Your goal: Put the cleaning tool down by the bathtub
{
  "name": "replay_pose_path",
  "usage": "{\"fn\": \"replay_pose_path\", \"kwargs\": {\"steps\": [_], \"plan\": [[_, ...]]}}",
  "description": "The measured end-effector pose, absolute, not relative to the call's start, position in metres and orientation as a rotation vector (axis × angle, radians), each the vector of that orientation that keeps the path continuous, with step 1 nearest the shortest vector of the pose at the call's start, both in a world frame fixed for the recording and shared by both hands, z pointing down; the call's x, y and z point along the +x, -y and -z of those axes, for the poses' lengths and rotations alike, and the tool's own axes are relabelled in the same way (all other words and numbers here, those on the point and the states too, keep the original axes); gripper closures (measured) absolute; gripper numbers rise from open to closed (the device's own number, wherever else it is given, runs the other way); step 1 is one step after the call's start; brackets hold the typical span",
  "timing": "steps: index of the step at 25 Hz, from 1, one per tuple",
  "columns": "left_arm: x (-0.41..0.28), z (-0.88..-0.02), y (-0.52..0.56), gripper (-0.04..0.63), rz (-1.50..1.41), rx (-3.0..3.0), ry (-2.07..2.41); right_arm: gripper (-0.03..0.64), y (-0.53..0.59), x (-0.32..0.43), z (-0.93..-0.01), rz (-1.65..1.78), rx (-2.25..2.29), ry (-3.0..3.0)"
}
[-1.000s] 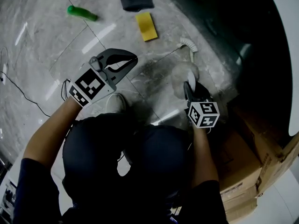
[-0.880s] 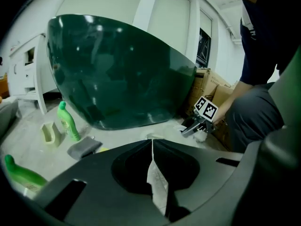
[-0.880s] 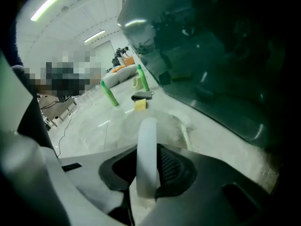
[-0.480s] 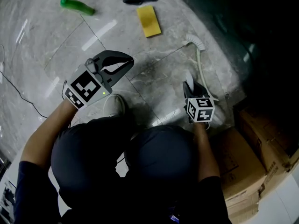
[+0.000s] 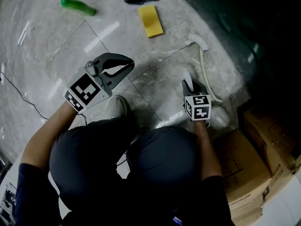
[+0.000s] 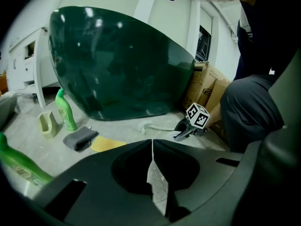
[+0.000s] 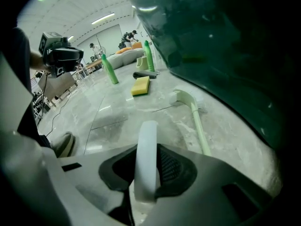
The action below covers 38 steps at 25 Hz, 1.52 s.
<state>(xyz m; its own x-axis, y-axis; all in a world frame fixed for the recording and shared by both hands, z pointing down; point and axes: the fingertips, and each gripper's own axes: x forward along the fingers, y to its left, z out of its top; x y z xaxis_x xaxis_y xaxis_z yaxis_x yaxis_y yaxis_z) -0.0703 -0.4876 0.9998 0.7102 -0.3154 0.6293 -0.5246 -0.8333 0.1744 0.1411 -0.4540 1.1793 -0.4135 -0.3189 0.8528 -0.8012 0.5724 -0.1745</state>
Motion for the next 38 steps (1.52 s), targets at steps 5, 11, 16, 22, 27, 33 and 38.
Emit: {"fn": "replay_pose_path", "kwargs": {"steps": [5, 11, 16, 22, 27, 33, 38], "plan": [[-0.067, -0.997, 0.487, 0.561, -0.868, 2.588, 0.648, 0.526, 0.454, 0.141, -1.181, -0.748, 0.902, 1.980], [-0.065, -0.995, 0.486, 0.561, -0.874, 2.600, 0.643, 0.526, 0.453, 0.142, -1.179, -0.757, 0.925, 1.973], [-0.066, -0.991, 0.487, 0.561, -0.881, 2.608, 0.645, 0.516, 0.453, 0.143, -1.176, -0.763, 0.941, 1.984], [-0.070, -0.985, 0.493, 0.561, -0.881, 2.620, 0.666, 0.473, 0.459, 0.140, -1.160, -0.763, 0.964, 2.032], [-0.077, -0.970, 0.509, 0.561, -0.881, 2.640, 0.718, 0.465, 0.476, 0.143, -1.123, -0.734, 1.013, 2.098], [-0.075, -0.941, 0.528, 0.561, -0.876, 2.683, 0.760, 0.460, 0.504, 0.149, -1.059, -0.690, 1.095, 2.206], [-0.067, -0.904, 0.542, 0.561, -0.855, 2.736, 0.781, 0.460, 0.526, 0.149, -0.992, -0.634, 1.173, 2.315]]}}
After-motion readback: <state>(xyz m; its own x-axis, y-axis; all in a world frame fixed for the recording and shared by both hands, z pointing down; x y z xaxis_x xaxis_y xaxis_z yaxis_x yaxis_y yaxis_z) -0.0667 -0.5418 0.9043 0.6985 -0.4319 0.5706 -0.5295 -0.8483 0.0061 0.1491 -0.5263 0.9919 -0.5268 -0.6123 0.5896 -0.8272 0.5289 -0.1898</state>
